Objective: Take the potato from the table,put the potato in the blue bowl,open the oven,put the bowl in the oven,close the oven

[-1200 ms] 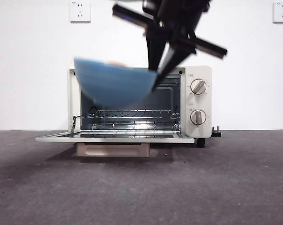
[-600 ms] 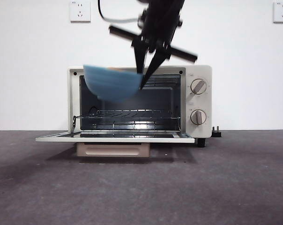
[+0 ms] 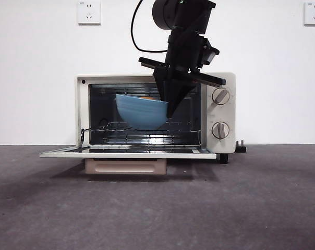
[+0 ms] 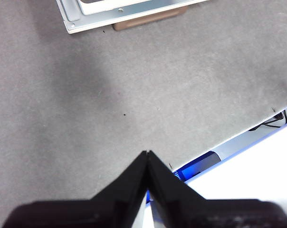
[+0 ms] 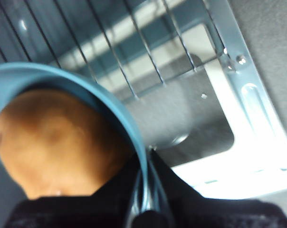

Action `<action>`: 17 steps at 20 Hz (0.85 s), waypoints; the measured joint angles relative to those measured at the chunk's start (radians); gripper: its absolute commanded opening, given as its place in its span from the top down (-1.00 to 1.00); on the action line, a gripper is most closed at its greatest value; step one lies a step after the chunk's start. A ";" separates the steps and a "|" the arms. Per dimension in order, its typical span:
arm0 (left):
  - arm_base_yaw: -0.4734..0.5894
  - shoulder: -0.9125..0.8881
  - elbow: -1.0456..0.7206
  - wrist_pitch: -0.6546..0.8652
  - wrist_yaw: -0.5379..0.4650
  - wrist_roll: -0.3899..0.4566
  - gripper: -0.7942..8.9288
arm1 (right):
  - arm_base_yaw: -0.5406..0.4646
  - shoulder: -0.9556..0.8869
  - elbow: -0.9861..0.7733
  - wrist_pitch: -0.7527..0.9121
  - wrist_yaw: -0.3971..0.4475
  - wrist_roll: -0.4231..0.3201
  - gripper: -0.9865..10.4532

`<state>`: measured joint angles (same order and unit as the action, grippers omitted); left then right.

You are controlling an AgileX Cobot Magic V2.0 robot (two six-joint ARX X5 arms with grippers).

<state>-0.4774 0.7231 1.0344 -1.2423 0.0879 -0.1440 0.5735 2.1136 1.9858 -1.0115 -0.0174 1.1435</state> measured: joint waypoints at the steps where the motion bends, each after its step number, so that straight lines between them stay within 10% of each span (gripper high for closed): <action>1: 0.000 0.000 0.000 0.000 0.000 0.000 0.85 | -0.006 0.000 0.000 0.020 -0.002 0.025 0.85; 14: 0.000 0.000 0.000 0.027 0.000 0.000 0.85 | -0.061 0.000 0.000 0.040 0.071 0.139 0.82; 17: 0.000 0.000 0.000 0.032 0.000 0.000 0.85 | -0.067 0.000 0.000 0.041 0.073 0.133 0.52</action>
<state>-0.4774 0.7227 1.0340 -1.2098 0.0879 -0.1436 0.5064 2.1136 1.9858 -0.9707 0.0559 1.2766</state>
